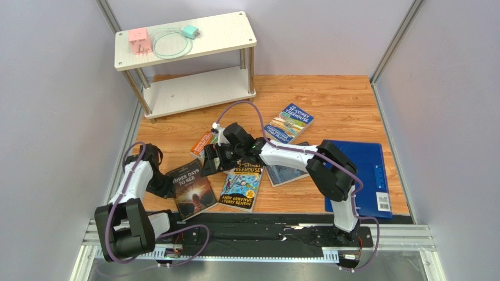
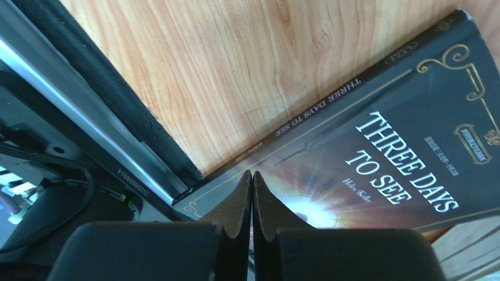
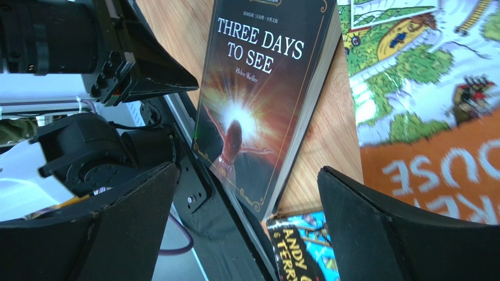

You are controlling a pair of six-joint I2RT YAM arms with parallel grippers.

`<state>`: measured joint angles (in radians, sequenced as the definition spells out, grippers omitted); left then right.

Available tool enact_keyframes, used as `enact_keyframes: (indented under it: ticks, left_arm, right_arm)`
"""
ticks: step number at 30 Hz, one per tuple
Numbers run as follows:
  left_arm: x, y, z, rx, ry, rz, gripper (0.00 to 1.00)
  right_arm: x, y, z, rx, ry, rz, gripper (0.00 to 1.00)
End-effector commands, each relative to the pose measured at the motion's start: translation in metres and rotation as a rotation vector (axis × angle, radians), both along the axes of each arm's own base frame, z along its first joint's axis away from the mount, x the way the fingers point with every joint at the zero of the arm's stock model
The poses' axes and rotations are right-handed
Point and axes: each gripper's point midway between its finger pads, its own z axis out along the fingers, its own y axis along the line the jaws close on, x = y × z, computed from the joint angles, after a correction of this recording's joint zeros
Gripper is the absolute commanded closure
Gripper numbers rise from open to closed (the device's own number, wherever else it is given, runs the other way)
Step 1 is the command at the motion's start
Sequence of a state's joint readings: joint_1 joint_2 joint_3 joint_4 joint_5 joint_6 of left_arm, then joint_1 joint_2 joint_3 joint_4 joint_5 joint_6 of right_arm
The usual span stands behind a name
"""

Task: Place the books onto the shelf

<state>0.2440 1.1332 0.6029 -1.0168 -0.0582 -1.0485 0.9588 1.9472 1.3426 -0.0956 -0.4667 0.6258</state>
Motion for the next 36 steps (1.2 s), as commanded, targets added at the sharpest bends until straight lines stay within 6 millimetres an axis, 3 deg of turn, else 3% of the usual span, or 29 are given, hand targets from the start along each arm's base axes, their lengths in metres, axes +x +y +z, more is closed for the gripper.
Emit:
enact_keyframes:
  ticks: [1,5,12,18,23,29,32,36]
  left_arm:
    - [0.007,0.015,0.012,0.065,0.002,0.032,1.00]
    - [0.004,0.033,0.019,0.167,0.018,0.054,1.00]
    - [0.000,0.035,0.014,0.144,0.149,0.039,1.00]
    - [0.000,0.034,0.006,0.099,0.297,0.002,1.00]
    - [0.011,0.022,-0.007,0.025,0.215,-0.031,1.00]
    - [0.016,0.021,-0.004,0.020,0.166,-0.071,1.00]
    - [0.021,0.020,0.000,0.014,0.129,-0.082,1.00]
    - [0.023,0.022,0.002,0.028,0.103,-0.092,1.00]
  right_arm:
    - [-0.006,0.018,-0.003,-0.002,0.063,0.041,0.03]
    - [-0.004,0.022,-0.019,-0.053,0.077,0.029,0.03]
    - [-0.014,0.038,-0.046,-0.112,0.153,0.084,0.03]
    - [-0.024,0.049,-0.049,-0.106,0.171,0.106,0.03]
    - [-0.027,0.057,-0.033,-0.035,0.168,0.134,0.04]
    - [-0.037,0.073,0.027,0.233,0.137,0.209,0.13]
    - [-0.036,0.076,0.046,0.299,0.107,0.217,0.16]
    - [-0.029,0.080,0.043,0.275,0.098,0.199,0.17]
